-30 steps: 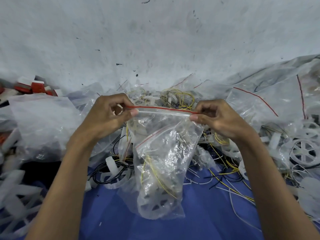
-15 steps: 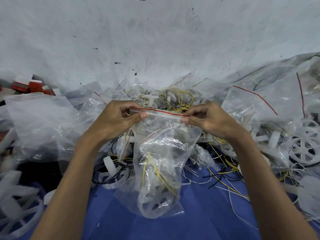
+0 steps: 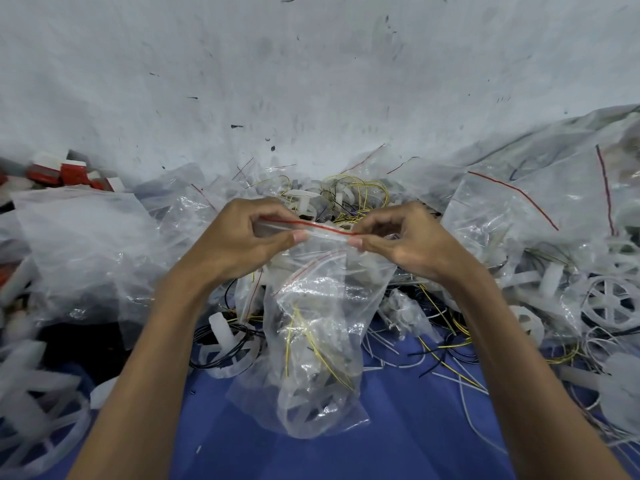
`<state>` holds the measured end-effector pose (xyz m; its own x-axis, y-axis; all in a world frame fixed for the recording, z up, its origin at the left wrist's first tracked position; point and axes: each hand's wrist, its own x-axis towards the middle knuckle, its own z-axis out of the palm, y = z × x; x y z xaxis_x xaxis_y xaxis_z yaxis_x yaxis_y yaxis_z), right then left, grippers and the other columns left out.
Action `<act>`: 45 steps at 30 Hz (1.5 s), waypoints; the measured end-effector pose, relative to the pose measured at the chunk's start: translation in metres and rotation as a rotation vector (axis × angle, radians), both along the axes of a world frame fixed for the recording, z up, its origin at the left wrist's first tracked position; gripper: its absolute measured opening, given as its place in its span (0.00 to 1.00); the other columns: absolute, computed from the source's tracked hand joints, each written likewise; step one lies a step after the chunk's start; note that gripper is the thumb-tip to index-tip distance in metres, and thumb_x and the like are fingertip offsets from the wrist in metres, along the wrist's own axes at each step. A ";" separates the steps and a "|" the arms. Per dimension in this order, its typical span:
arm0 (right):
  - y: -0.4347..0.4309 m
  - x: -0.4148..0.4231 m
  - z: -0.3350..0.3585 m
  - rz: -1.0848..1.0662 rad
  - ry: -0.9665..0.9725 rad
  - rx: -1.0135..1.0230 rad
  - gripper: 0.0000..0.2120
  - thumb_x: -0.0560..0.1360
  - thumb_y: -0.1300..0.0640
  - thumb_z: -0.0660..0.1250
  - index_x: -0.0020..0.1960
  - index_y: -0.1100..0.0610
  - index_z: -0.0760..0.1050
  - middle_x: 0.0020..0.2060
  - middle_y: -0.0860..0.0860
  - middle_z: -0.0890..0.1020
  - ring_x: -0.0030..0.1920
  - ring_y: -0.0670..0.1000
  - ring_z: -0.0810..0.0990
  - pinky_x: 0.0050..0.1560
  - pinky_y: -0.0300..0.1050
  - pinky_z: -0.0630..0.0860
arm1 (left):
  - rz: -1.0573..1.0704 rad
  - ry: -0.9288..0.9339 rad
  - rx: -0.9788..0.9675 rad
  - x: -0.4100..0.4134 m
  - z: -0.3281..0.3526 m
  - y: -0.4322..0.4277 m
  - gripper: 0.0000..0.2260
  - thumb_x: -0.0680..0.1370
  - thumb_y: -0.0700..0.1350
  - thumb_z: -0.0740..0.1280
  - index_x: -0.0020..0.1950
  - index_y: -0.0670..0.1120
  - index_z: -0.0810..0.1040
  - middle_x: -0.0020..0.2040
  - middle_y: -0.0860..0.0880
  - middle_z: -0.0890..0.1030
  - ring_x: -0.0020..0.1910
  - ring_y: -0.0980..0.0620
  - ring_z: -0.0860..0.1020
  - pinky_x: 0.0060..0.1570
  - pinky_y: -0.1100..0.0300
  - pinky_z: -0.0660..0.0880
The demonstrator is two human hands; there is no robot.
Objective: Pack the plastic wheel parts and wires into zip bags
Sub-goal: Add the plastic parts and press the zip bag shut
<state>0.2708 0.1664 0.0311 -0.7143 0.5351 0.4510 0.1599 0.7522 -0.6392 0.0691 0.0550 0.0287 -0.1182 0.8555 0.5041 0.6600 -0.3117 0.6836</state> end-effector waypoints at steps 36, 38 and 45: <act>-0.013 -0.017 0.004 -0.094 -0.030 0.302 0.03 0.71 0.58 0.72 0.41 0.57 0.82 0.33 0.47 0.80 0.34 0.45 0.77 0.37 0.31 0.71 | 0.173 0.412 0.132 0.026 0.008 0.007 0.03 0.71 0.46 0.74 0.43 0.49 0.83 0.38 0.59 0.78 0.41 0.53 0.78 0.44 0.52 0.76; -0.015 -0.020 0.004 -0.094 -0.058 0.336 0.03 0.72 0.58 0.71 0.43 0.59 0.81 0.35 0.49 0.81 0.36 0.48 0.78 0.40 0.40 0.74 | 0.202 0.473 0.122 0.028 0.010 0.007 0.03 0.72 0.47 0.73 0.43 0.50 0.82 0.38 0.60 0.77 0.42 0.54 0.77 0.43 0.55 0.74; -0.023 -0.027 0.004 -0.200 -0.101 0.501 0.02 0.71 0.62 0.67 0.41 0.57 0.78 0.37 0.48 0.78 0.42 0.54 0.77 0.39 0.47 0.72 | 0.322 0.516 0.150 0.037 0.008 0.006 0.02 0.72 0.43 0.70 0.43 0.50 0.80 0.41 0.56 0.79 0.43 0.51 0.77 0.41 0.56 0.72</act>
